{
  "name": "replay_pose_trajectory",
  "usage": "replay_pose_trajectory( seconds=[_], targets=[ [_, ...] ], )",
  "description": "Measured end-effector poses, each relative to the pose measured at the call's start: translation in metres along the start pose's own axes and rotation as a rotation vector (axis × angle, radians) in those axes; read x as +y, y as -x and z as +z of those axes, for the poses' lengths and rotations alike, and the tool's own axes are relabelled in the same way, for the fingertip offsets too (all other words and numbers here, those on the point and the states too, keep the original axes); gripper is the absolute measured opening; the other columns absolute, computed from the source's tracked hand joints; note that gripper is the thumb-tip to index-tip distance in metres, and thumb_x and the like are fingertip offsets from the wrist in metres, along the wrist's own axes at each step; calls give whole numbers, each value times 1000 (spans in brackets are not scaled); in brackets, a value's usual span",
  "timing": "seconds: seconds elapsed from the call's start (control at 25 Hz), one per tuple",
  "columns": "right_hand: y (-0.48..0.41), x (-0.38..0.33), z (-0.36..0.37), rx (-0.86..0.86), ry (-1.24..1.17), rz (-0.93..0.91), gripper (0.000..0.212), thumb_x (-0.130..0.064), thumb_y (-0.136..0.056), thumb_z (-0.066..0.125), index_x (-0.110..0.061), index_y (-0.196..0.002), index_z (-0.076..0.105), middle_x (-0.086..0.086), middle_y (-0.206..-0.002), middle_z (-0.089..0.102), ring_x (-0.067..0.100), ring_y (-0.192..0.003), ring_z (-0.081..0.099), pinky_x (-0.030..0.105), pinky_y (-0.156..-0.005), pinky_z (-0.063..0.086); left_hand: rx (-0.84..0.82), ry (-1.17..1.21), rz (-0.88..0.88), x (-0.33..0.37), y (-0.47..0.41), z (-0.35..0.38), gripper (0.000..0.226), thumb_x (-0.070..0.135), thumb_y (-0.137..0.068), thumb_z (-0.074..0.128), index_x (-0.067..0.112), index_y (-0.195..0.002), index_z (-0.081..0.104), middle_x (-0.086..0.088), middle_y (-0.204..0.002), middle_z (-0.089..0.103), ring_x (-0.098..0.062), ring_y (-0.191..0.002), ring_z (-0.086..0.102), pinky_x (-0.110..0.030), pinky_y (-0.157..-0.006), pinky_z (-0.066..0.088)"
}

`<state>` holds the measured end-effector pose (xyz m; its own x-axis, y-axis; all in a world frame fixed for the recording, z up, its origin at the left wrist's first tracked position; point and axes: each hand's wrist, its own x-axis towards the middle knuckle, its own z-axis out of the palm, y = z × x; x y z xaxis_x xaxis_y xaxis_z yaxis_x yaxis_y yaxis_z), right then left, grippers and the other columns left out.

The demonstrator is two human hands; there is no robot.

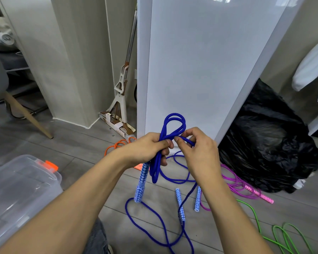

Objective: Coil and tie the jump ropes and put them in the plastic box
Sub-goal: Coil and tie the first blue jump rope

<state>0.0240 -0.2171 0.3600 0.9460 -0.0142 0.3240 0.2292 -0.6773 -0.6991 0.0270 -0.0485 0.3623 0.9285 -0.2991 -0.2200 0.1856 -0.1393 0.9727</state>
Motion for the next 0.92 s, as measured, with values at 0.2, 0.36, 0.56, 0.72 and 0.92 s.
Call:
replay_pose_trajectory(
  seconds=[0.2,0.36,0.56,0.72,0.92],
  targets=[
    [-6,9,1,-334,-27,31,21,-32,-104,47,-27,-110,67,-3,-69,64,6,-56,53,19,-54,37,384,45,77,-4,-12,-9,23,17,-105,39,9,-93,57,-5,-71,56,-21,-64,59,-34,-69,55],
    [-9,23,0,-574,17,172,26,-25,-106,39,-21,-105,65,-1,-81,71,8,-56,55,26,-60,45,705,241,85,-14,-26,-30,24,13,-104,37,12,-87,55,-6,-70,56,-23,-61,59,-46,-73,55],
    [-17,41,-12,-327,52,337,16,-25,-100,51,-15,-92,61,-2,-73,74,16,-57,61,34,-62,52,966,343,101,-15,-26,-40,22,11,-104,35,10,-94,54,-6,-72,60,-19,-60,57,-37,-68,51],
    [-14,20,-19,99,-161,195,14,-30,-94,64,-23,-83,67,-2,-57,62,10,-43,47,28,-50,46,879,372,77,-11,-25,-30,22,15,-105,36,11,-95,55,-10,-81,67,-21,-66,63,-40,-72,55],
    [-4,-4,4,22,-283,139,28,-14,-99,48,-23,-108,73,-9,-73,63,1,-50,49,18,-53,36,584,323,75,0,-12,-3,23,16,-107,35,9,-102,57,-7,-92,75,-24,-81,72,-35,-70,58]
  ],
)
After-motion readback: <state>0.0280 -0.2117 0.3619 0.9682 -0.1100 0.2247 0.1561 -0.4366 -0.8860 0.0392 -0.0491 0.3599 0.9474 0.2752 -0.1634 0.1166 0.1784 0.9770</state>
